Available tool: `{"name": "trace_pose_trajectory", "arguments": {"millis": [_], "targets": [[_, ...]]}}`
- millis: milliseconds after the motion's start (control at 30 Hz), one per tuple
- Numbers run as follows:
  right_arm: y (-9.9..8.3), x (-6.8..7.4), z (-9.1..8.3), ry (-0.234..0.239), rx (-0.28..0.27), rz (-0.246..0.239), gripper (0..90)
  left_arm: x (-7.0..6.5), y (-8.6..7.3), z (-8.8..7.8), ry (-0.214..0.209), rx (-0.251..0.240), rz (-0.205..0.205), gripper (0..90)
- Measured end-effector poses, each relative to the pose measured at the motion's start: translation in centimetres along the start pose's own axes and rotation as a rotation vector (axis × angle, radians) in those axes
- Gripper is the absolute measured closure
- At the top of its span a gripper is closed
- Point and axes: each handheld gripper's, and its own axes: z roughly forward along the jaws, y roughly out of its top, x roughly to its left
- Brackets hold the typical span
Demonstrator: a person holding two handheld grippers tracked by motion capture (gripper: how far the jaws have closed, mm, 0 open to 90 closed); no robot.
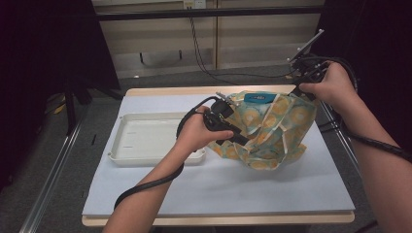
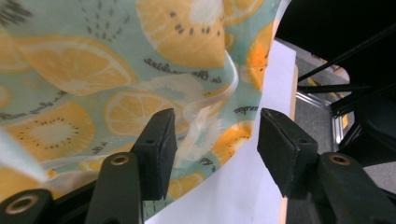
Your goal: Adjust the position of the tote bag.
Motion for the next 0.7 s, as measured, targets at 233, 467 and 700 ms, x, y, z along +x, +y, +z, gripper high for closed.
{"name": "trace_pose_trajectory", "arguments": {"millis": [233,467,700], "targets": [[0.0,0.0,0.0,0.0,0.001,-0.001,88.4,0.3,-0.7,1.1,-0.022,0.039,0.019,43.8],[0.0,0.0,0.0,0.0,0.002,0.0,88.3,0.8,-1.5,1.9,-0.035,0.065,0.026,46.5],[0.0,0.1,0.0,0.001,-0.001,-0.001,88.1,1.7,-2.1,2.0,-0.022,0.135,0.016,76.5]]}}
